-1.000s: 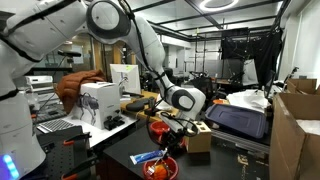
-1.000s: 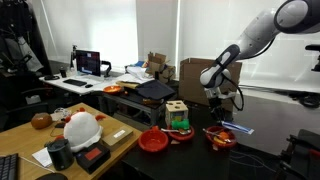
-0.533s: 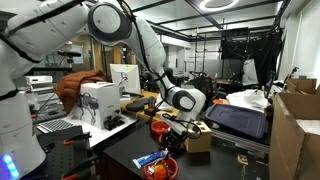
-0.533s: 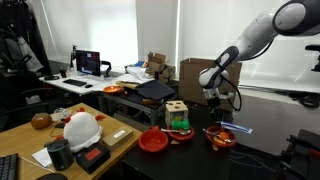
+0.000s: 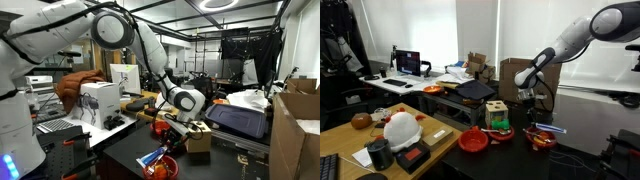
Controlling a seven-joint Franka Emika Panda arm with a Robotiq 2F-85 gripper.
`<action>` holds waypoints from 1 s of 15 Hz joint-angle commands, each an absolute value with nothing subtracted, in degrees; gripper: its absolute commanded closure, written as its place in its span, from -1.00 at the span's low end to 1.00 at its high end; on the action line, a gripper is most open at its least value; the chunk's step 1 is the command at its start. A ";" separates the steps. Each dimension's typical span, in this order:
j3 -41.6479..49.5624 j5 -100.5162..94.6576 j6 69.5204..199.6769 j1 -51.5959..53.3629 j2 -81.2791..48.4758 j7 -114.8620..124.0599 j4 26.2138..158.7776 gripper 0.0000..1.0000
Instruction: Put the tube in the red bowl to the right
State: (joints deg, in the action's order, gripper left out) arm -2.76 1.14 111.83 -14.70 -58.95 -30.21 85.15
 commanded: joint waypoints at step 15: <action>-3.05 -0.06 105.10 -15.55 -65.84 -38.57 75.71 0.80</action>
State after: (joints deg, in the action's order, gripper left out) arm -2.79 0.27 106.81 -15.17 -65.69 -37.28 77.55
